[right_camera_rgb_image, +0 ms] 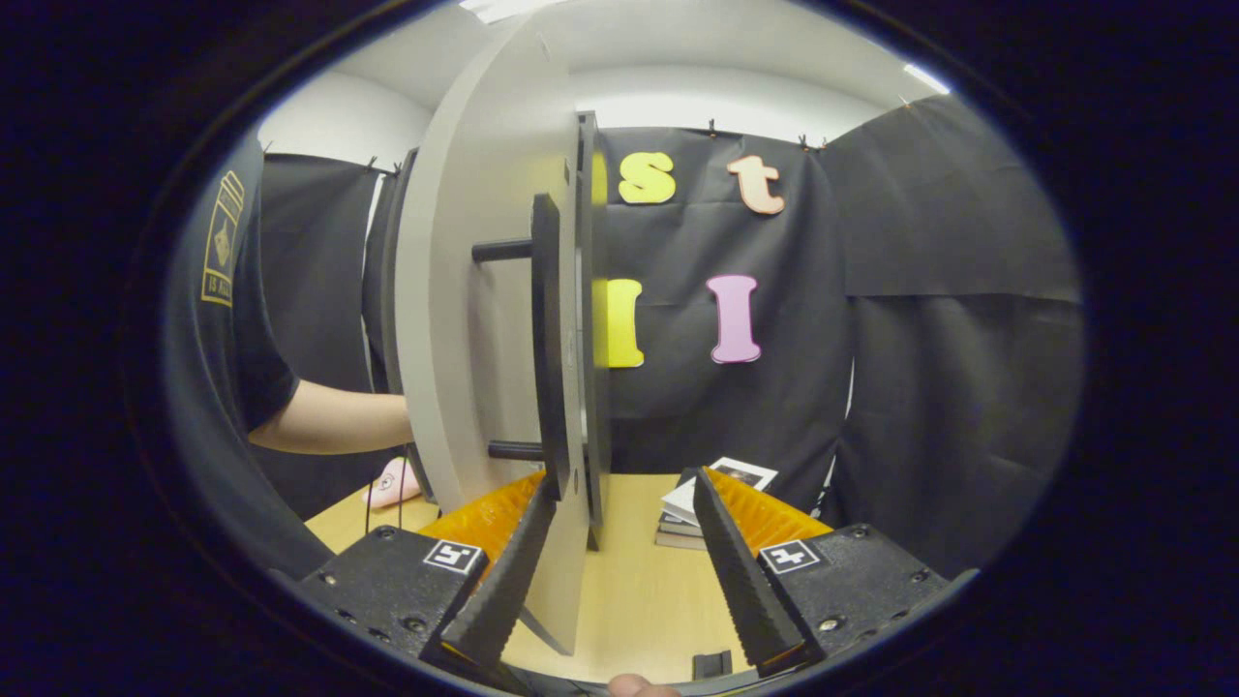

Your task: Open the cabinet door with the right hand, grasp the bottle in the cabinet with the left hand and place it on the coaster, then close the cabinet door with the right hand.

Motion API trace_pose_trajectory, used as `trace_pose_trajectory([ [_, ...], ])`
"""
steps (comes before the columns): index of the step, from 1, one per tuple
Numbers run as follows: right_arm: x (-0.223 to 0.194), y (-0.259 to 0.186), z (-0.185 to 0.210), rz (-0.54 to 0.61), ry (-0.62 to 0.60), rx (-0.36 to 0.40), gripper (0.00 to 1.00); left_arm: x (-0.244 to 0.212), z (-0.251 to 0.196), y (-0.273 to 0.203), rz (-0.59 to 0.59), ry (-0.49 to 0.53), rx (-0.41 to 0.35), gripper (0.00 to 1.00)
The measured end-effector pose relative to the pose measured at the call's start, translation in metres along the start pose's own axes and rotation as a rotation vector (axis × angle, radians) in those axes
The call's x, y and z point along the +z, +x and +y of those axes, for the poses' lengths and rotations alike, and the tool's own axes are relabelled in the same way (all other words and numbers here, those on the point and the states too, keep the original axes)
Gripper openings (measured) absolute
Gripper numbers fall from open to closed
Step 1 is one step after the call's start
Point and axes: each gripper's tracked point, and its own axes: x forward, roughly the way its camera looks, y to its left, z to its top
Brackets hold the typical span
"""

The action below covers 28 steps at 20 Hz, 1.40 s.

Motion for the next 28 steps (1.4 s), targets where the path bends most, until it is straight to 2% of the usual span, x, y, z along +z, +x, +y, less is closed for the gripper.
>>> trace_pose_trajectory([
  [1,-0.002,0.003,-0.001,0.004,-0.005,0.005,0.90,0.000,0.001,-0.001,0.004,0.003,0.003,0.87],
  [2,-0.001,0.005,-0.003,0.001,-0.007,0.016,0.90,0.000,-0.002,-0.002,0.009,0.002,-0.005,0.75],
  [5,-0.004,0.013,-0.003,-0.001,0.012,0.052,0.90,0.003,-0.003,-0.006,0.010,0.006,-0.001,0.75],
  [7,-0.002,0.019,-0.003,-0.003,0.004,0.082,0.93,0.007,-0.011,-0.016,0.002,-0.002,-0.020,0.75],
  [9,-0.001,0.024,-0.008,-0.017,-0.006,0.102,0.94,0.017,-0.013,-0.031,-0.012,0.008,-0.016,0.75],
  [10,-0.001,0.028,-0.006,-0.021,-0.003,0.127,0.99,0.022,-0.012,-0.038,-0.018,0.010,-0.013,0.75],
  [11,-0.002,0.031,-0.004,-0.025,0.000,0.154,1.00,0.027,-0.013,-0.047,-0.025,0.013,-0.013,0.75],
  [17,-0.005,0.045,-0.009,-0.037,-0.012,0.248,1.00,0.051,0.007,-0.105,-0.096,0.069,0.022,0.75],
  [18,-0.006,0.046,-0.011,-0.040,-0.012,0.253,1.00,0.055,0.013,-0.117,-0.121,0.085,0.029,0.75],
  [19,-0.009,0.047,-0.012,-0.041,-0.013,0.257,1.00,0.057,0.017,-0.129,-0.145,0.100,0.037,0.84],
  [20,-0.016,0.050,-0.012,-0.027,-0.023,0.256,0.99,0.058,0.020,-0.142,-0.163,0.113,0.043,0.85],
  [21,-0.026,0.052,-0.015,-0.005,-0.039,0.247,0.99,0.056,0.023,-0.154,-0.162,0.113,0.050,0.75],
  [22,-0.034,0.053,-0.015,0.015,-0.057,0.245,1.00,0.053,0.023,-0.166,-0.150,0.100,0.046,0.84],
  [23,-0.040,0.053,-0.012,0.029,-0.075,0.250,0.99,0.053,0.026,-0.177,-0.143,0.079,0.039,0.75],
  [26,-0.056,0.052,-0.002,0.092,-0.175,0.239,1.00,0.053,0.036,-0.202,-0.140,0.037,0.035,0.74],
  [28,-0.051,0.049,-0.006,0.075,-0.258,0.170,1.00,0.051,0.047,-0.215,-0.141,0.027,0.039,0.74],
])
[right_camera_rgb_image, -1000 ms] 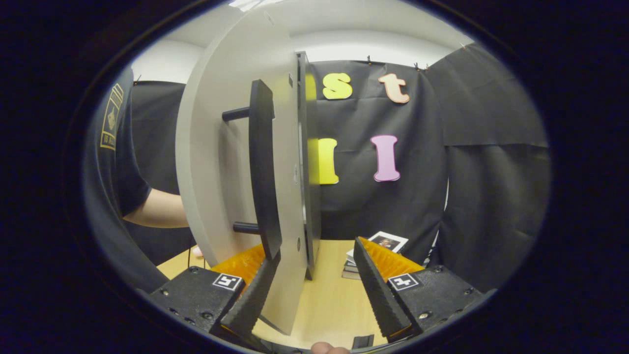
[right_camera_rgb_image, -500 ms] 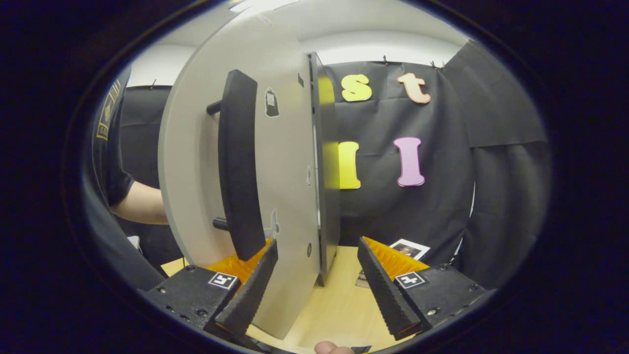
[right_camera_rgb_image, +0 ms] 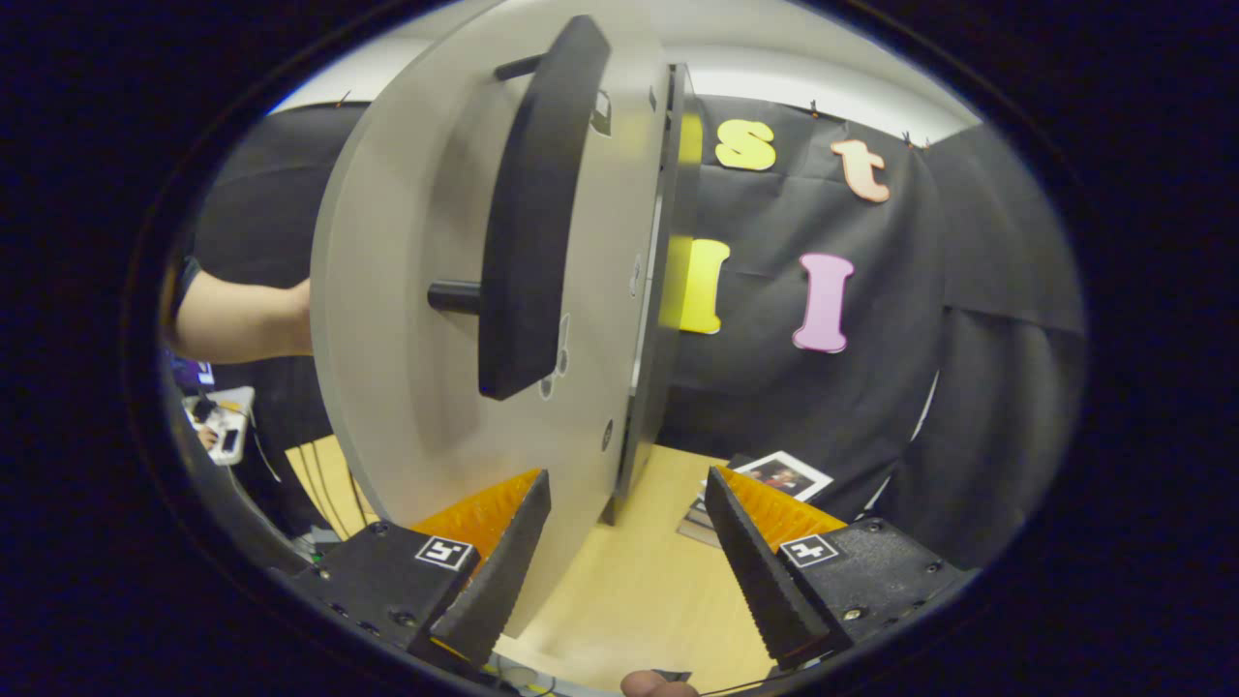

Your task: Open the cabinet door with the right hand, grasp the bottle in the cabinet with the left hand and place it on the coaster, then close the cabinet door with the right hand.

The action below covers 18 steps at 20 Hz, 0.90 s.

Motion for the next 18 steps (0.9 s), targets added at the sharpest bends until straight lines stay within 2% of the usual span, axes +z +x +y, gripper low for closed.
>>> trace_pose_trajectory([
  [1,-0.003,0.002,-0.003,0.010,-0.023,-0.032,1.00,-0.004,0.006,-0.006,0.004,-0.007,0.002,0.84],
  [5,-0.025,-0.015,-0.004,0.073,-0.030,-0.130,1.00,-0.025,0.037,-0.026,0.025,-0.034,0.013,0.84],
  [6,-0.032,-0.022,0.000,0.092,-0.026,-0.147,1.00,-0.032,0.048,-0.031,0.026,-0.035,0.021,0.75],
  [13,-0.062,-0.036,0.014,0.182,-0.024,-0.235,1.00,-0.116,0.118,-0.052,0.095,-0.061,0.103,0.75],
  [15,-0.082,-0.035,0.020,0.220,-0.018,-0.251,1.00,-0.130,0.137,-0.062,0.064,-0.043,0.138,0.75],
  [18,-0.102,-0.034,0.021,0.263,0.031,-0.284,1.00,-0.151,0.146,-0.079,0.016,-0.006,0.148,0.75],
])
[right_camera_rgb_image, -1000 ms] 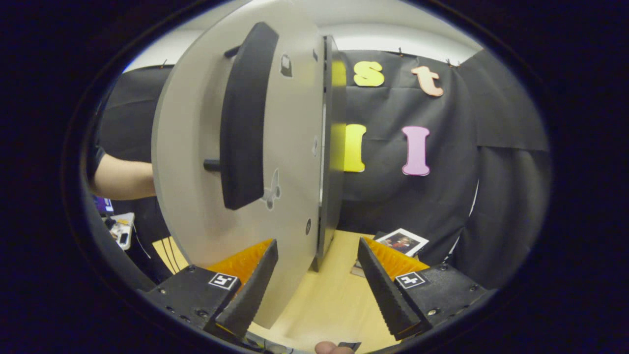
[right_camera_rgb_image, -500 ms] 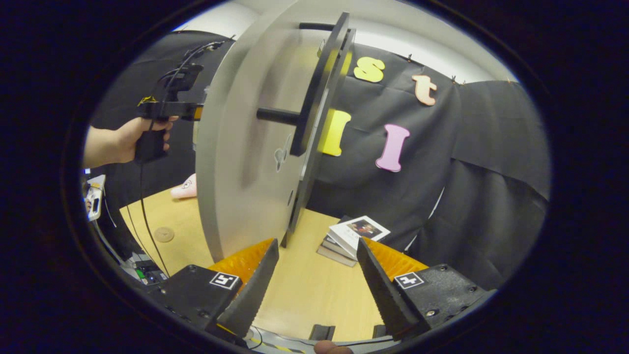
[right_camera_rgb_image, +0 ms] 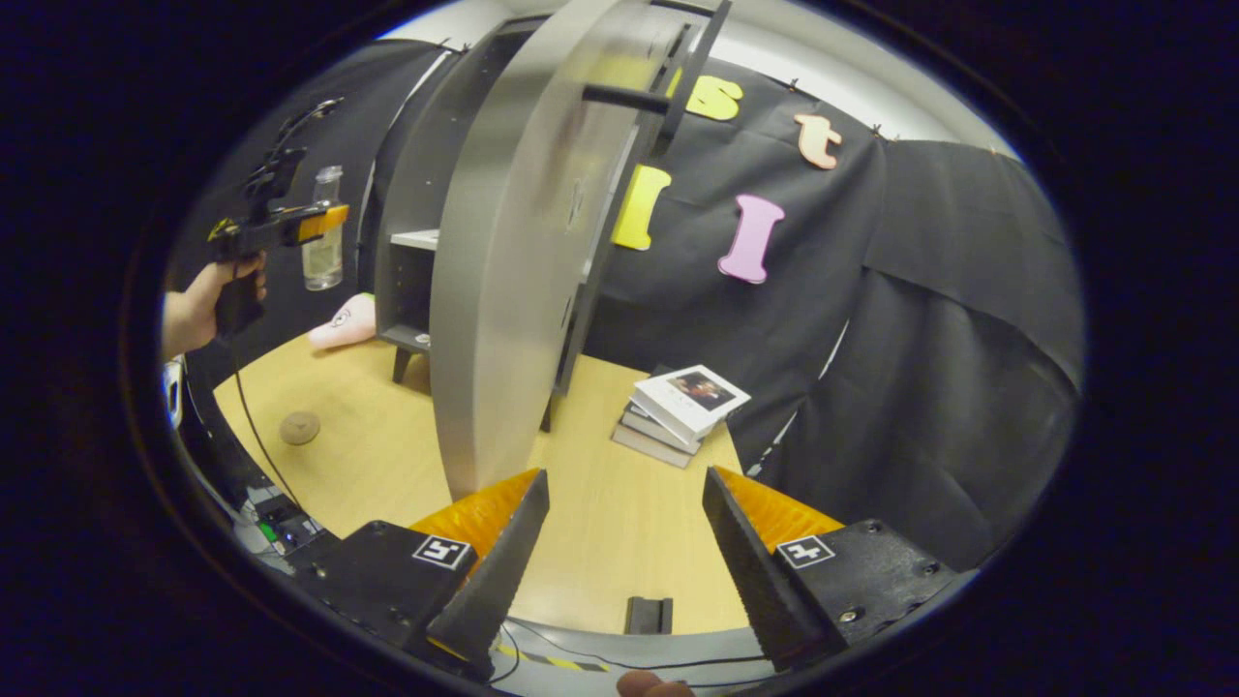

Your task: Open the cabinet door with the right hand, grasp the bottle in the cabinet with the left hand and place it on the coaster, then close the cabinet door with the right hand.

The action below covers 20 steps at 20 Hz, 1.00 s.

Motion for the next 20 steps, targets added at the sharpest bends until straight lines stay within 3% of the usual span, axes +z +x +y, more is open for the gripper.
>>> trace_pose_trajectory([
  [7,-0.029,0.022,0.000,0.073,0.058,-0.028,1.00,-0.064,0.012,-0.034,-0.062,0.029,0.043,0.74],
  [13,-0.063,0.039,0.016,0.113,0.025,-0.013,0.98,-0.151,0.020,-0.042,0.026,0.041,0.081,0.74],
  [14,-0.064,0.040,0.016,0.110,0.017,-0.016,0.98,-0.164,0.023,-0.044,0.050,0.038,0.093,0.85],
  [15,-0.066,0.042,0.016,0.107,0.006,-0.018,0.98,-0.175,0.027,-0.047,0.065,0.036,0.108,0.75],
  [20,-0.065,0.045,0.016,0.094,-0.040,-0.021,0.97,-0.208,0.036,-0.063,0.097,0.050,0.142,0.75],
])
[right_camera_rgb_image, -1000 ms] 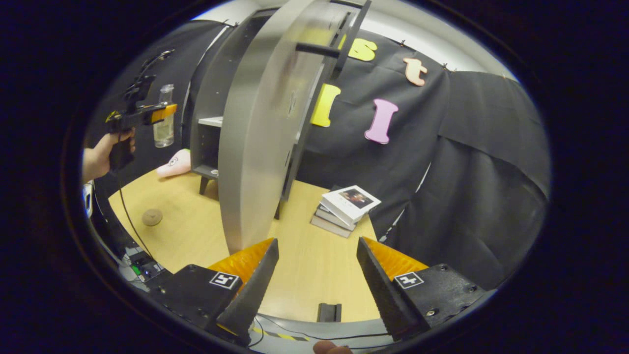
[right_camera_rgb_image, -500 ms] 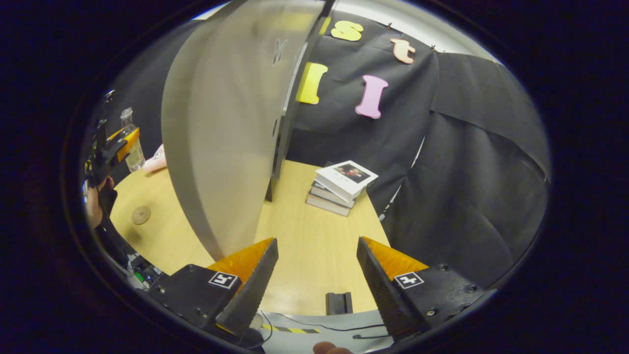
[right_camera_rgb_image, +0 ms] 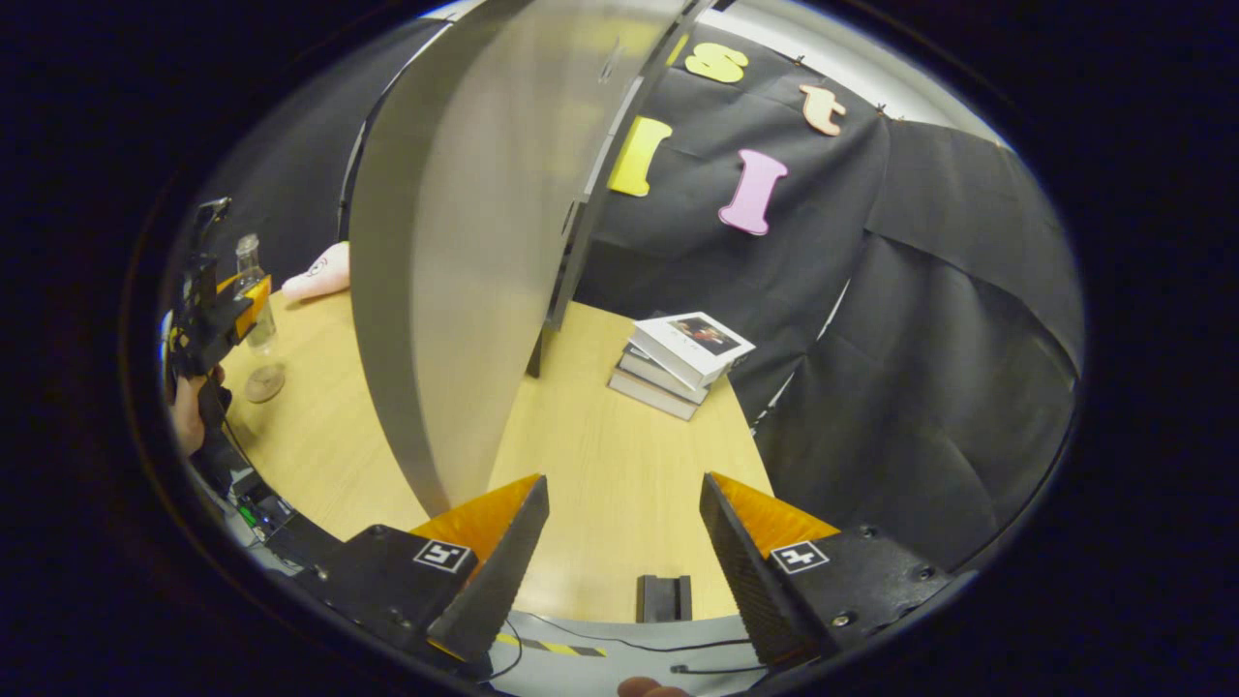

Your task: Open the cabinet door with the right hand, grasp the bottle in the cabinet with the left hand and place it on the coaster, then close the cabinet door with the right hand.

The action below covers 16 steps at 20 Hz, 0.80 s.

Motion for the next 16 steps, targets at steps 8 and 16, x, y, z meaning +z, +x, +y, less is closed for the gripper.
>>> trace_pose_trajectory([
  [8,-0.004,-0.006,-0.002,0.028,0.021,-0.015,0.98,-0.039,0.005,-0.016,0.058,-0.013,0.029,0.75],
  [16,-0.006,-0.007,-0.001,0.040,0.045,-0.036,0.98,-0.063,0.001,-0.027,0.139,-0.123,-0.016,0.92],
])
